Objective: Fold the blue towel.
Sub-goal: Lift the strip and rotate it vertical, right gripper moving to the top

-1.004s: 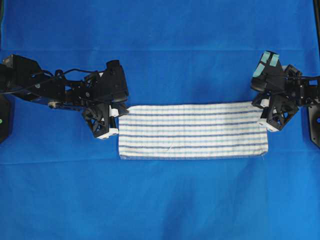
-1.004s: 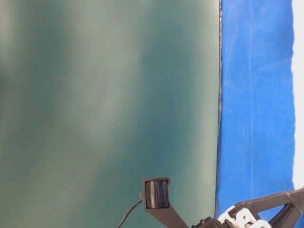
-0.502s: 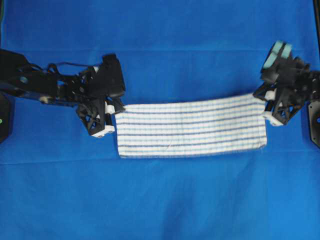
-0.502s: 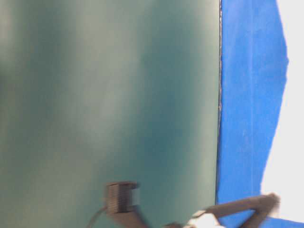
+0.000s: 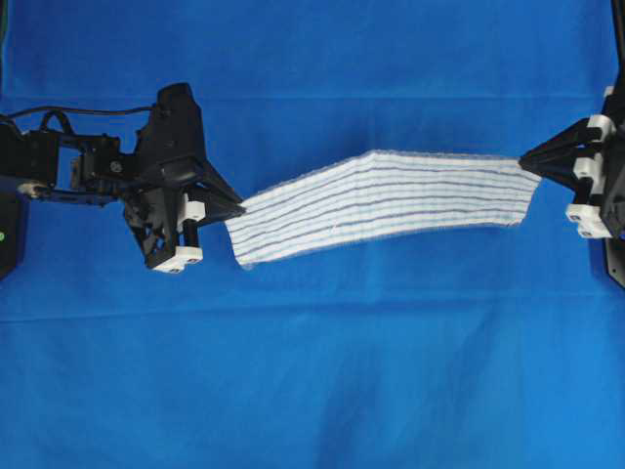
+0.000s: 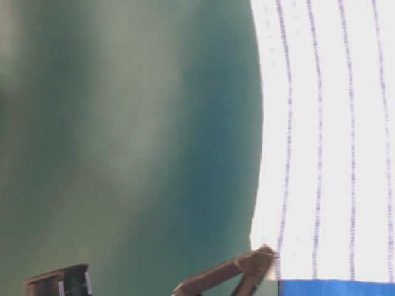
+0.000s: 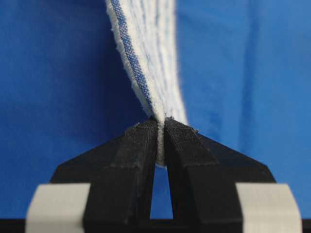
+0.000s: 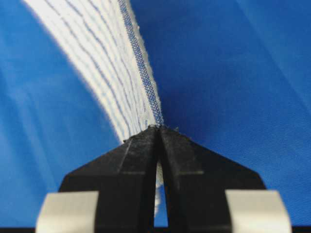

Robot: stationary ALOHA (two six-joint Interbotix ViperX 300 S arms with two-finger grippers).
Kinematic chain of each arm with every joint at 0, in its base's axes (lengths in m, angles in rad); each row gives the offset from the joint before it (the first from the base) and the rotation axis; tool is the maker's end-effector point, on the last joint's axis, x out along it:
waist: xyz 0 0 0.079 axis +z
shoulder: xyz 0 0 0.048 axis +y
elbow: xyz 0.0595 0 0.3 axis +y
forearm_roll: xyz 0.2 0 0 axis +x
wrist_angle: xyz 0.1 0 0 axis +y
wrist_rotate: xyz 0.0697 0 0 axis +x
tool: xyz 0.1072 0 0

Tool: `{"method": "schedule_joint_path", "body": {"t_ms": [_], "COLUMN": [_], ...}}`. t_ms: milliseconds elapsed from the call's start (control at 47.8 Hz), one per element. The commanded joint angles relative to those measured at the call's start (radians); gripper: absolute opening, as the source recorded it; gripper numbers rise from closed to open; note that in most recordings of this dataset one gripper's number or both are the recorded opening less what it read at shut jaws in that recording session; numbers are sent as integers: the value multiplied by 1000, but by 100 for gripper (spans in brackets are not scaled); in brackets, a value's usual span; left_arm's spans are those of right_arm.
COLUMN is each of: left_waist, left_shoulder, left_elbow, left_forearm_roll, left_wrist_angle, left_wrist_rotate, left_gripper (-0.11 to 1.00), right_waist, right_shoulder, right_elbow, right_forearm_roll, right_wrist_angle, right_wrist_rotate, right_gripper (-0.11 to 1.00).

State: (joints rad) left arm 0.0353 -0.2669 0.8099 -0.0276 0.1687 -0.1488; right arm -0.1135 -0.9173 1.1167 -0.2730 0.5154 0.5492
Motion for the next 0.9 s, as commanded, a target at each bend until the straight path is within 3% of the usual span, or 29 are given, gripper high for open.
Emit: {"method": "schedule_joint_path", "body": {"t_ms": [0, 209, 355, 585, 878], "left_waist": [-3, -25, -72, -150, -210], "left_shoulder": [-37, -25, 14, 132, 285], "left_elbow": [-25, -35, -71, -186, -357], "left_forearm_roll": [2, 2, 2, 2, 2], "left_wrist_angle": [-8, -17, -74, -115, -121], "left_wrist_rotate": [0, -5, -3, 3, 8], "left_gripper": [3, 3, 3, 3, 3], "right_waist": [2, -12, -81, -221, -295], "right_shoulder": [5, 55, 118, 273, 485], "right_elbow": [-25, -26, -49, -141, -302], "right_forearm_roll": [0, -18, -63, -146, -238], "right_wrist_angle": [2, -31, -92, -179, -276], "right_wrist_rotate": [-2, -2, -2, -17, -17], "right_gripper": [2, 2, 2, 2, 2]}}
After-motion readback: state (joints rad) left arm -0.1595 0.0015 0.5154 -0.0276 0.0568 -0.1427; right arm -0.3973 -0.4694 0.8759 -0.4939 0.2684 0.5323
